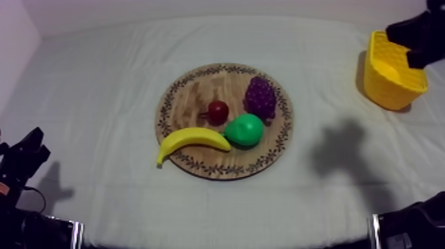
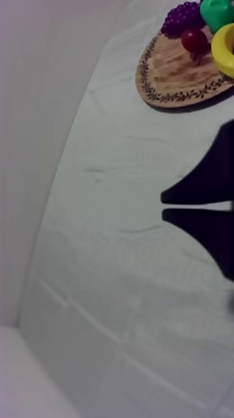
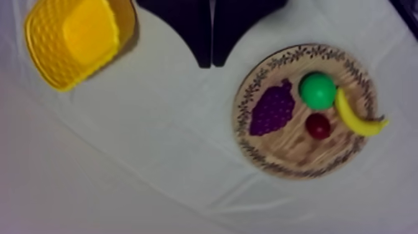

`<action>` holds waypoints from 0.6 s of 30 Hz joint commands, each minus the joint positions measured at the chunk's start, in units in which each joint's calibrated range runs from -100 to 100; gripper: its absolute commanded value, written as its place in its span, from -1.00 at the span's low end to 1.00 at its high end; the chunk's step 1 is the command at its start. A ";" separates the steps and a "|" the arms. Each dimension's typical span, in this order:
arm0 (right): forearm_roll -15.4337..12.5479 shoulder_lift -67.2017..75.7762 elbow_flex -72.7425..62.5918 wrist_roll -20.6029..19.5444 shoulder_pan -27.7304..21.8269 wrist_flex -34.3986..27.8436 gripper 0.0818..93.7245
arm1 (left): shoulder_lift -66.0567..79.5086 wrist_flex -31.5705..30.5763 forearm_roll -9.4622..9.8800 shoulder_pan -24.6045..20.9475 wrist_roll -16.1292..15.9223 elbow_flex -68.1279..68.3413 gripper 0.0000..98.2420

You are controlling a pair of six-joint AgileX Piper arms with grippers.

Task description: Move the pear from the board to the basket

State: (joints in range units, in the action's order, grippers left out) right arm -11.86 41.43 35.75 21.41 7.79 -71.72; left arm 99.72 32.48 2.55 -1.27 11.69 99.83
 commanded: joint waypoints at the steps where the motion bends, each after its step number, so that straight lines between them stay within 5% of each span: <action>1: -0.38 -4.41 -0.92 3.14 2.21 -2.12 -0.99 | 0.02 0.01 0.01 0.00 0.01 -0.05 -1.00; 18: -1.65 -29.65 -3.05 13.73 15.03 -0.25 -0.96 | 0.02 0.01 0.01 0.00 0.01 -0.05 -1.00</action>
State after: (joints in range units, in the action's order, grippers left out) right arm -13.47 14.85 33.10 33.91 22.44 -71.88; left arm 99.72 32.48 2.55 -1.27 11.69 99.83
